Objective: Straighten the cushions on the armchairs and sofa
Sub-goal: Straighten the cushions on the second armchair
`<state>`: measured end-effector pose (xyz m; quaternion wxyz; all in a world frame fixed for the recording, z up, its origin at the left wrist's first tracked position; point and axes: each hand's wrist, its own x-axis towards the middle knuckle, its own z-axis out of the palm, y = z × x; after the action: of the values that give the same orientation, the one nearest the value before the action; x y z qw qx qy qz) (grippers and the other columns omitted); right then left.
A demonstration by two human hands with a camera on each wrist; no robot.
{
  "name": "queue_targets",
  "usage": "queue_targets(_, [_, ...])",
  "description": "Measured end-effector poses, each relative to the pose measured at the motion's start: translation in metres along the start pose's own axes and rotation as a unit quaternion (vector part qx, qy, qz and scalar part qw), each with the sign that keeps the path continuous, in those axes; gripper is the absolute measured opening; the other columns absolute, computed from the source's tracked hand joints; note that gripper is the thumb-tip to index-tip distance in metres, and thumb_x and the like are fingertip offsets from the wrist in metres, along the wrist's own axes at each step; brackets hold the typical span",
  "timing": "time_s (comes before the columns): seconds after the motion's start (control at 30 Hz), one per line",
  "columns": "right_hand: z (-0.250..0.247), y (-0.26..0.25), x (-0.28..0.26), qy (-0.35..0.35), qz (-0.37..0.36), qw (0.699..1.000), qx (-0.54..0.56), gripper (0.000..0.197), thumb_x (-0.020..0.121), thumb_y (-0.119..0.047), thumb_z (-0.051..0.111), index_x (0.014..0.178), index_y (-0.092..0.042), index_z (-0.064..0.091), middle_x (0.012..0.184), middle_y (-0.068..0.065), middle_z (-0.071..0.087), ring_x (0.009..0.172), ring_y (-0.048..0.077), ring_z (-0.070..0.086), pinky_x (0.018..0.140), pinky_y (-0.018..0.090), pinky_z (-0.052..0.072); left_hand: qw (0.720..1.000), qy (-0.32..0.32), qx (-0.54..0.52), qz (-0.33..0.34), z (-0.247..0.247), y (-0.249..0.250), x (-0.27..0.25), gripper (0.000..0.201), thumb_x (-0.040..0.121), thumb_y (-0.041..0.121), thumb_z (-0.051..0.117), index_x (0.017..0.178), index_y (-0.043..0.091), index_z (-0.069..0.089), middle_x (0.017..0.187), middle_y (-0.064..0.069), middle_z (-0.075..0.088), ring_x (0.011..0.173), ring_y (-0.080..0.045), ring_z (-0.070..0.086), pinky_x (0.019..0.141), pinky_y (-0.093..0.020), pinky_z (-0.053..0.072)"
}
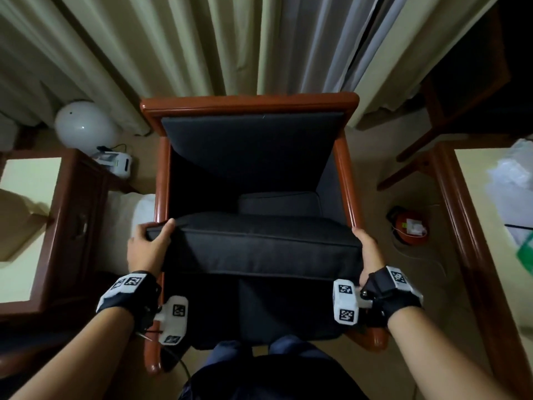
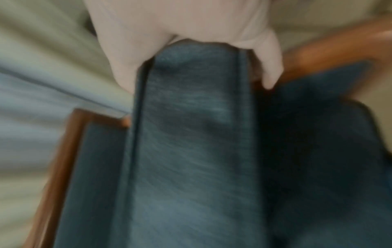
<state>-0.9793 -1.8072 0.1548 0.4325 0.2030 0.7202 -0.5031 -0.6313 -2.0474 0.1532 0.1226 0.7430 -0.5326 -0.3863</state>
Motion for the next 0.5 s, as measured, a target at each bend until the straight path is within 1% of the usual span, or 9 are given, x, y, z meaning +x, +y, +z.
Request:
queue_targets(0.03, [0.004, -0.002, -0.017, -0.02, 0.03, 0.999, -0.007, 0.045, 0.085, -0.038, 0.064, 0.122, -0.013, 0.065, 0.108, 0.01, 0.07, 0.093, 0.029, 0.066, 0.087, 0.038, 0.053, 0.998, -0.009, -0.054, -0.041, 0.0, -0.006, -0.001, 0.048, 0.072, 0.067, 0.065, 0.107, 0.034, 0.059, 0.109, -0.007, 0.061, 0.107, -0.031, 0.058, 0.1, -0.046, 0.047])
queue_targets(0.1, [-0.003, 0.001, -0.022, -0.048, 0.058, 0.997, -0.009, 0.038, 0.087, -0.025, 0.06, 0.122, -0.01, 0.064, 0.099, 0.014, 0.07, 0.079, 0.03, 0.066, 0.071, 0.033, 0.053, 0.988, -0.022, -0.101, -0.11, 0.001, -0.017, -0.001, 0.049, 0.067, 0.064, 0.071, 0.105, 0.037, 0.056, 0.109, -0.008, 0.063, 0.101, -0.029, 0.061, 0.097, -0.047, 0.051])
queue_targets(0.13, [-0.007, 0.003, -0.02, -0.052, 0.075, 0.996, 0.0, 0.04, 0.086, -0.022, 0.06, 0.123, -0.009, 0.064, 0.1, 0.015, 0.069, 0.079, 0.031, 0.066, 0.069, 0.034, 0.052, 0.982, -0.03, -0.122, -0.142, 0.002, -0.024, 0.0, 0.057, 0.061, 0.063, 0.075, 0.107, 0.036, 0.055, 0.111, -0.01, 0.064, 0.101, -0.031, 0.063, 0.096, -0.049, 0.052])
queue_targets(0.2, [-0.011, 0.011, -0.018, -0.029, 0.091, 0.995, 0.009, 0.035, 0.083, -0.018, 0.06, 0.117, -0.009, 0.064, 0.103, 0.017, 0.068, 0.08, 0.032, 0.064, 0.069, 0.036, 0.05, 0.958, -0.075, -0.177, -0.211, 0.003, -0.035, 0.005, 0.067, 0.059, 0.049, 0.082, 0.115, 0.021, 0.058, 0.113, -0.017, 0.067, 0.098, -0.036, 0.067, 0.091, -0.053, 0.055])
queue_targets(0.27, [-0.01, 0.016, -0.018, 0.0, 0.089, 0.996, 0.009, 0.02, 0.081, -0.014, 0.06, 0.1, -0.01, 0.064, 0.104, 0.018, 0.066, 0.077, 0.032, 0.062, 0.069, 0.036, 0.05, 0.927, -0.163, -0.211, -0.265, 0.0, -0.037, 0.007, 0.058, 0.064, 0.035, 0.08, 0.114, 0.009, 0.066, 0.106, -0.019, 0.071, 0.089, -0.037, 0.069, 0.084, -0.051, 0.057])
queue_targets(0.33, [-0.005, 0.014, -0.018, 0.03, 0.082, 0.996, 0.002, 0.002, 0.08, -0.01, 0.059, 0.081, -0.01, 0.061, 0.094, 0.016, 0.065, 0.072, 0.031, 0.059, 0.067, 0.034, 0.048, 0.92, -0.19, -0.207, -0.275, -0.002, -0.035, 0.012, 0.057, 0.061, 0.032, 0.079, 0.112, 0.009, 0.069, 0.097, -0.019, 0.07, 0.08, -0.036, 0.067, 0.08, -0.049, 0.057])
queue_targets(0.43, [0.002, -0.003, -0.016, 0.062, 0.067, 0.996, 0.006, 0.014, 0.083, -0.006, 0.058, 0.07, -0.012, 0.057, 0.054, 0.009, 0.064, 0.063, 0.028, 0.053, 0.059, 0.029, 0.042, 0.935, -0.148, -0.199, -0.253, -0.004, -0.036, 0.034, 0.075, 0.041, 0.031, 0.084, 0.112, 0.013, 0.069, 0.107, -0.021, 0.069, 0.089, -0.04, 0.068, 0.081, -0.06, 0.054])
queue_targets(0.47, [0.004, -0.012, -0.017, 0.07, 0.063, 0.996, 0.01, 0.016, 0.084, -0.006, 0.057, 0.069, -0.011, 0.056, 0.048, 0.008, 0.062, 0.061, 0.028, 0.052, 0.059, 0.029, 0.042, 0.937, -0.14, -0.211, -0.242, -0.004, -0.033, 0.039, 0.075, 0.042, 0.03, 0.083, 0.114, 0.014, 0.069, 0.11, -0.021, 0.069, 0.091, -0.041, 0.068, 0.078, -0.06, 0.054])
queue_targets(0.5, [0.007, -0.02, -0.018, 0.078, 0.056, 0.995, 0.017, 0.017, 0.084, -0.005, 0.058, 0.068, -0.011, 0.057, 0.051, 0.009, 0.062, 0.061, 0.027, 0.051, 0.059, 0.029, 0.042, 0.938, -0.127, -0.227, -0.229, -0.005, -0.028, 0.044, 0.072, 0.045, 0.03, 0.081, 0.114, 0.014, 0.069, 0.11, -0.021, 0.069, 0.09, -0.041, 0.069, 0.075, -0.058, 0.056])
